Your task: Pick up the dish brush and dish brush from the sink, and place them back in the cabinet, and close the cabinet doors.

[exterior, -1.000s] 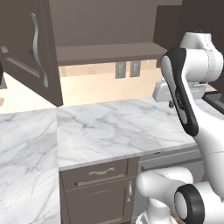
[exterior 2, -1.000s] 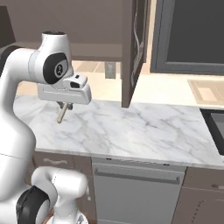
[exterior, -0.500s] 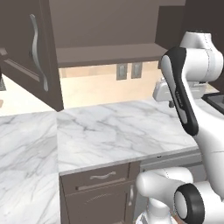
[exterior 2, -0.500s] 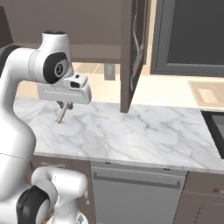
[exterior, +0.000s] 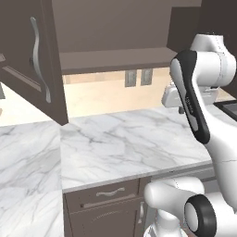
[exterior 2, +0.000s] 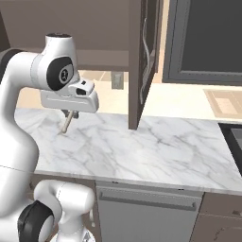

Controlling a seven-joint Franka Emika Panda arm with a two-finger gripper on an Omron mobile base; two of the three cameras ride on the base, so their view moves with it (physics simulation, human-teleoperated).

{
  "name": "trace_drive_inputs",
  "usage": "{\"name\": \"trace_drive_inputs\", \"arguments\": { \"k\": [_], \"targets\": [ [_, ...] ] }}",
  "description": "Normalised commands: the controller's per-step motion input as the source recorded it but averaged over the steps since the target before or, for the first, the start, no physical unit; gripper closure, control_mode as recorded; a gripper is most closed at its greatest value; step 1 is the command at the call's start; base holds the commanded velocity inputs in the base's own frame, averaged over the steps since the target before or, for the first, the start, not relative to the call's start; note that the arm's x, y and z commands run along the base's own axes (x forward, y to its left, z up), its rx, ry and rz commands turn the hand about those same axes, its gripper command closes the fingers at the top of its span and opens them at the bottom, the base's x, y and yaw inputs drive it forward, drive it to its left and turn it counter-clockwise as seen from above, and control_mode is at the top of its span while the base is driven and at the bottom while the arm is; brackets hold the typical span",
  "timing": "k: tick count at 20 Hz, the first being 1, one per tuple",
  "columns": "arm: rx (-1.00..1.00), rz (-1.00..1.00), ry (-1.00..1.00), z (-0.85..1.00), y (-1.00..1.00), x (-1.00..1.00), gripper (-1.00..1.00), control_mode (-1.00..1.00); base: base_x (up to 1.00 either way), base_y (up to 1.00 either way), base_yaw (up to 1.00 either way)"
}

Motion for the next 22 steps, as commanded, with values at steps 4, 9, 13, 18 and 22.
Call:
{"name": "trace_drive_inputs", "arguments": {
  "k": [4, 9, 13, 18, 22],
  "targets": [
    [0.00, 0.00, 0.00, 0.00, 0.00, 0.00, 1.00, -1.00, 0.00, 0.00, 0.00],
    [0.00, 0.00, -0.02, 0.00, 0.00, 0.07, 1.00, -1.00, 0.00, 0.00, 0.00],
    [-0.04, 0.00, -0.20, 0.08, 0.30, 0.18, 1.00, -1.00, 0.00, 0.00, 0.00],
    [0.00, 0.00, -0.35, 0.40, 0.20, 0.00, 1.00, -1.00, 0.00, 0.00, 0.00],
    [0.00, 0.00, -0.23, 0.53, 0.16, 0.03, 1.00, -1.00, 0.00, 0.00, 0.00]
  ]
}}
